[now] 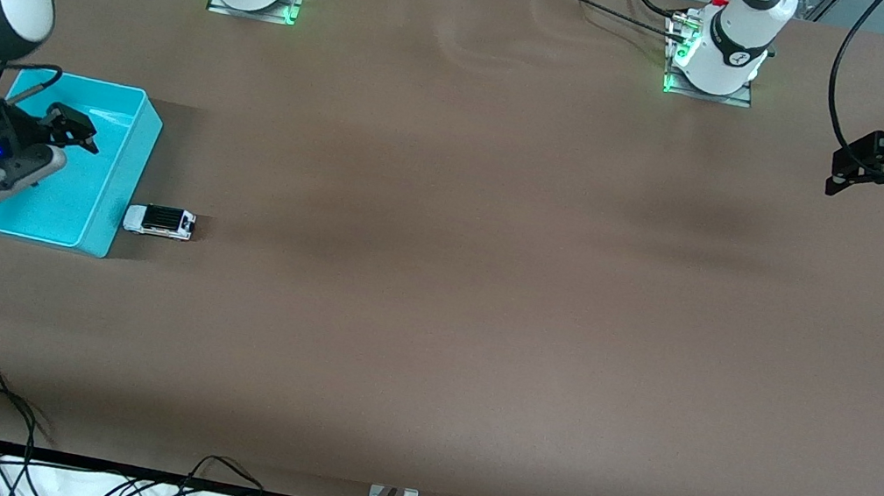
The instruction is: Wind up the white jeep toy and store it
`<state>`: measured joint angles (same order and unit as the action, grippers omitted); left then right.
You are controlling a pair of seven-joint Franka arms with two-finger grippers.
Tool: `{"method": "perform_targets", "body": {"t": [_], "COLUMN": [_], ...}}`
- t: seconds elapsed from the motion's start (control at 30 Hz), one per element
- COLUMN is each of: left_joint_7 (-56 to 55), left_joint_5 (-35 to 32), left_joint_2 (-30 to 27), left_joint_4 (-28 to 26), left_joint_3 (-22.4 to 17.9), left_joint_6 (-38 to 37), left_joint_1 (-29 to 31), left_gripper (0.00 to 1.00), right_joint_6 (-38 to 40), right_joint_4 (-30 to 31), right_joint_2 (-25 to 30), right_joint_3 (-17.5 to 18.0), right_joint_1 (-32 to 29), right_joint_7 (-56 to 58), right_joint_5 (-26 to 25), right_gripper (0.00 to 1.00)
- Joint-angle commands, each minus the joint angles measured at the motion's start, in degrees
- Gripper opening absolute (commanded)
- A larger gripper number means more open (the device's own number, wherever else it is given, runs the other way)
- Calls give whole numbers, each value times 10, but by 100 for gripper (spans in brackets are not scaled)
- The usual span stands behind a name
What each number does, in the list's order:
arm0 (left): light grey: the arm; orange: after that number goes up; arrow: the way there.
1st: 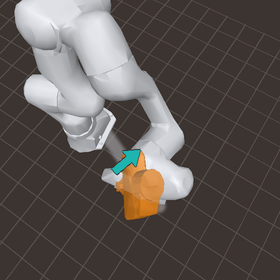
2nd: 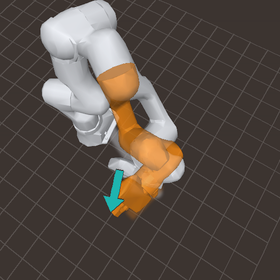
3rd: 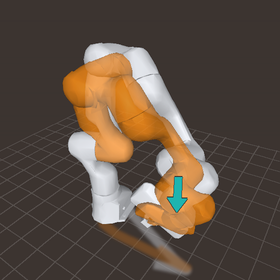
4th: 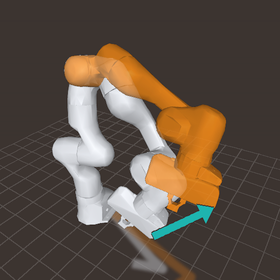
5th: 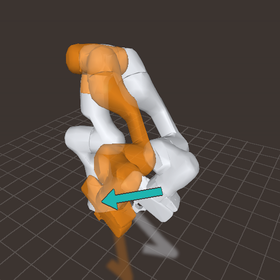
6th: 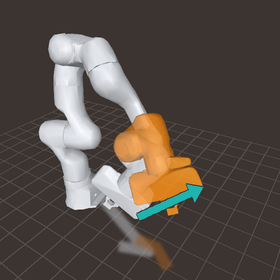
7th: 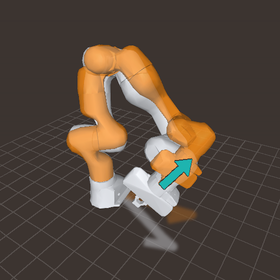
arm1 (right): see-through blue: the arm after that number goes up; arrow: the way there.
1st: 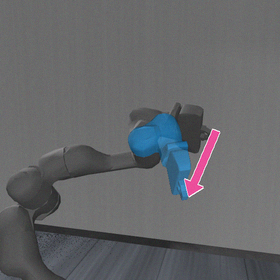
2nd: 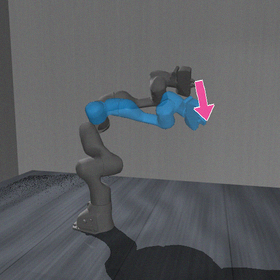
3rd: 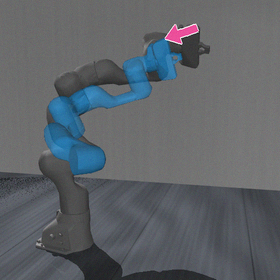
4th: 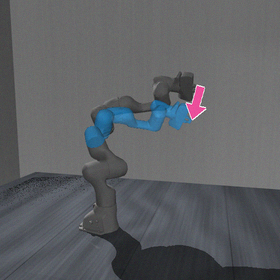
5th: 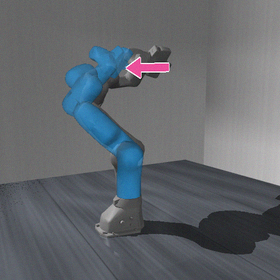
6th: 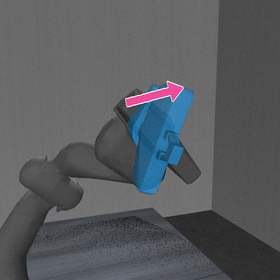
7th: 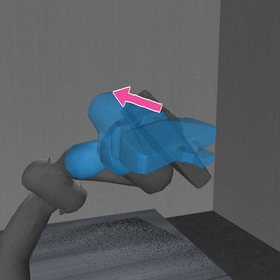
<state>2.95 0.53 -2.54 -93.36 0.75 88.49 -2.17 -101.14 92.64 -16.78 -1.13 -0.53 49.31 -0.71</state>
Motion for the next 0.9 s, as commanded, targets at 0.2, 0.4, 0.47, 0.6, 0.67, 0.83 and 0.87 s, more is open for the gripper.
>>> {"method": "perform_targets", "body": {"t": [0.2, 0.4, 0.47, 0.6, 0.67, 0.83, 0.87], "left_joint_7": [-17, -24, -24, -24, -24, -26, -27], "left_joint_5": [9, 5, 5, 5, 5, 10, 11], "left_joint_2": [11, 12, 13, 15, 15, 13, 13], "left_joint_4": [6, 9, 9, 9, 9, 9, 12], "left_joint_3": [31, 30, 30, 30, 30, 31, 32], "left_joint_6": [4, 4, 4, 4, 4, 3, 1], "left_joint_1": [37, 33, 33, 33, 32, 32, 31], "left_gripper": [100, 100, 100, 100, 100, 100, 100], "right_joint_6": [-75, -173, -203, -254, -276, -336, -350], "right_joint_4": [39, 109, 132, 172, 190, 232, 239], "right_joint_2": [-58, -65, -66, -66, -66, -67, -67], "right_joint_3": [3, 4, 5, 6, 6, 8, 8], "right_joint_1": [-10, -10, -10, -10, -10, -10, -10], "right_joint_7": [230, 325, 344, 359, 361, 369, 379], "right_joint_5": [6, 9, 10, 10, 10, 10, 10], "right_gripper": [100, 100, 100, 100, 100, 100, 100]}}
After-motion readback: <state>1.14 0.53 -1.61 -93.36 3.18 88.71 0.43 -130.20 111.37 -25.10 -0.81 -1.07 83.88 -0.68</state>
